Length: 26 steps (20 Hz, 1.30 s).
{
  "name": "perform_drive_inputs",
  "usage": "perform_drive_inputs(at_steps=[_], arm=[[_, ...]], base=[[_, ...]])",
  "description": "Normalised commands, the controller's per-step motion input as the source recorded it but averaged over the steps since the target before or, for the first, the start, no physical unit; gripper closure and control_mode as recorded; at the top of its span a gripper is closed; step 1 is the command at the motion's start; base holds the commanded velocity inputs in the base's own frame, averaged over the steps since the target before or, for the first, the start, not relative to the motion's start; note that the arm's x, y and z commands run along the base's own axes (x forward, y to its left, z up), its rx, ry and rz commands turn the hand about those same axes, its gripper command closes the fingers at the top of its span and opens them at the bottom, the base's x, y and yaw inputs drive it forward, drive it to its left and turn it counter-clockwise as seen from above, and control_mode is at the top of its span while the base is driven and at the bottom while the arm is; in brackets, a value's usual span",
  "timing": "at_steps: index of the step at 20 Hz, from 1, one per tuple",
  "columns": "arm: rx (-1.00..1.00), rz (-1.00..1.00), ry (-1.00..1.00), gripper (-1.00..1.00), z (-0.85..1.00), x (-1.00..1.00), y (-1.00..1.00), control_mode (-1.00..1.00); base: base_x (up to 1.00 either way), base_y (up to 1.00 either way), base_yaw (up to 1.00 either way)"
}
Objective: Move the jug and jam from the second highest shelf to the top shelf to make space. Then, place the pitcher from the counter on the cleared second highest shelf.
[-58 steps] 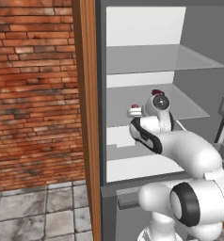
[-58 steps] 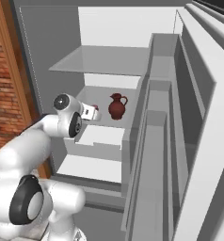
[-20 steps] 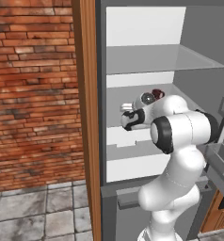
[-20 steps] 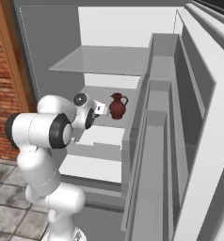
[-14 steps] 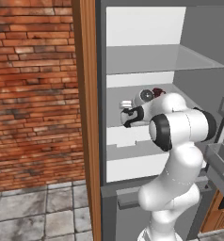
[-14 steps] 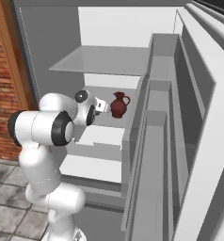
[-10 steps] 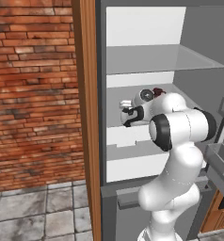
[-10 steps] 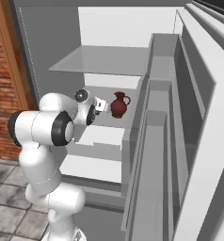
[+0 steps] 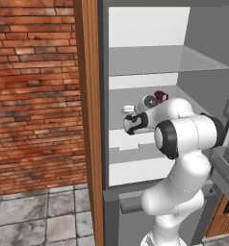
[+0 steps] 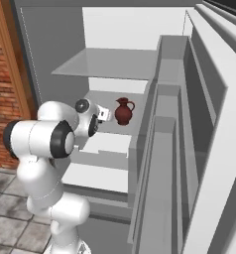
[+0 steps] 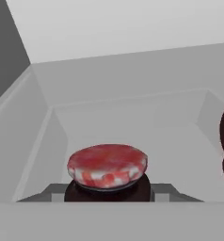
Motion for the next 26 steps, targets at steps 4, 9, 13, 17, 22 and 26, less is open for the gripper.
perform_drive_inputs(at_steps=[4, 9, 13, 17, 22, 26], arm=[[0.00, 0.01, -0.07, 1.00, 0.12, -0.52, 0.18, -1.00], [-0.03, 0.00, -0.08, 1.00, 0.69, -0.56, 0.00, -1.00], [-0.01, 0.00, -0.10, 1.00, 1.00, -0.44, 0.00, -1.00], [0.00, 0.00, -0.05, 1.00, 1.00, -0.45, 0.00, -1.00], [0.00, 0.00, 0.00, 1.00, 1.00, -0.45, 0.00, -1.00], [-0.01, 0.00, 0.00, 1.00, 0.90, -0.44, 0.00, -1.00]], base=[[0.00, 0.00, 0.00], [0.00, 0.00, 0.00], [0.00, 0.00, 0.00], [0.00, 0.00, 0.00], [0.00, 0.00, 0.00], [0.00, 0.00, 0.00]])
